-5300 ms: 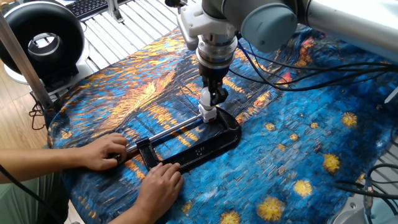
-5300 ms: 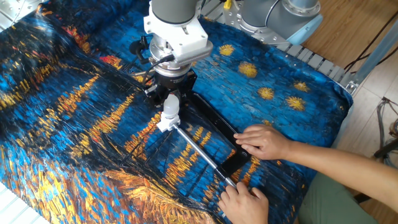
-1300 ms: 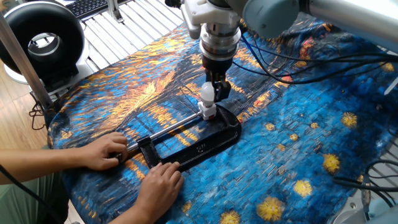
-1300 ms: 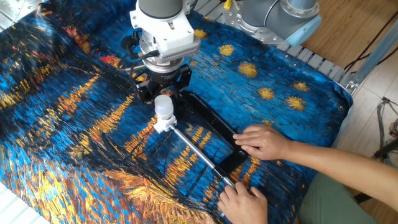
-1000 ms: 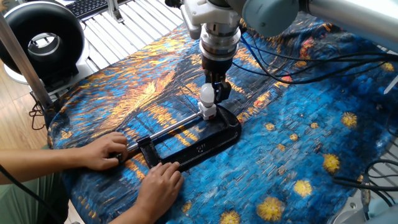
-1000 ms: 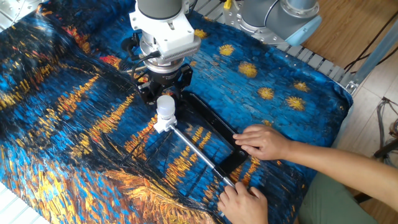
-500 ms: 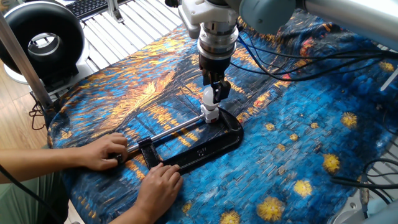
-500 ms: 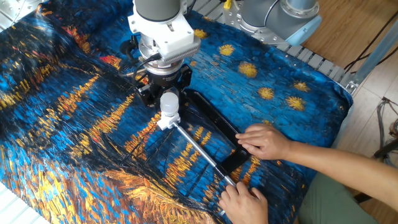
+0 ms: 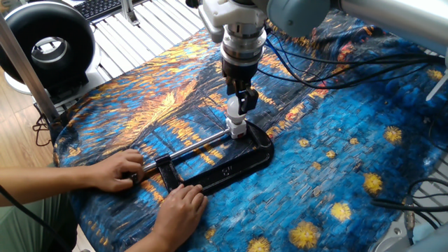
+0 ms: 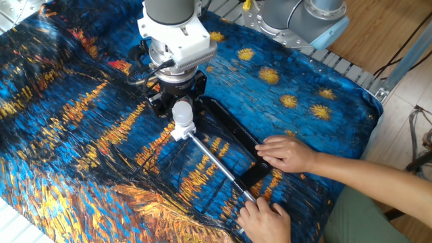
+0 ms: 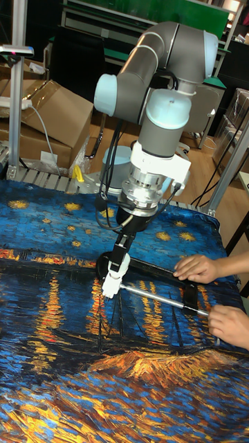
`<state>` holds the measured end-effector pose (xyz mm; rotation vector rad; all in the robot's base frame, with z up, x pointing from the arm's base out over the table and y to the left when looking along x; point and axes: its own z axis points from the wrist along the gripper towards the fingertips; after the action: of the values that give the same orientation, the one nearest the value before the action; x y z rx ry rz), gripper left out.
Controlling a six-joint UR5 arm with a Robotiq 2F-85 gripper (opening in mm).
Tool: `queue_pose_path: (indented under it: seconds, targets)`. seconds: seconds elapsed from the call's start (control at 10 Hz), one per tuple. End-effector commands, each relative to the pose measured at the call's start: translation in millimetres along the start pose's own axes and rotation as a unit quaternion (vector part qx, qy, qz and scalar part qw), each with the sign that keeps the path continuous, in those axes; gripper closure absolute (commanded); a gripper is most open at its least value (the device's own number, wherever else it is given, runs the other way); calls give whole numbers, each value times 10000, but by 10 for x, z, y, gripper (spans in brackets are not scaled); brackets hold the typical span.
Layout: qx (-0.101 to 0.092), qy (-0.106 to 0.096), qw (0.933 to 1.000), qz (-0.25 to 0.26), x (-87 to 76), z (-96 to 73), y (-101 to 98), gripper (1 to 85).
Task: Install the light bulb by rotating it
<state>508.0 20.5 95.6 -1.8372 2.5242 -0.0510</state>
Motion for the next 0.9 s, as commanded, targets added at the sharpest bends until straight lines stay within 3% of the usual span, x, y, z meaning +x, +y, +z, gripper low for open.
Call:
queue_pose_path:
  seconds: [0.0,0.8]
  targets:
    - [-26,-52,9999,137,-13,-22,28,243]
    - [-12,-82,9997,222,-42,15,66,293]
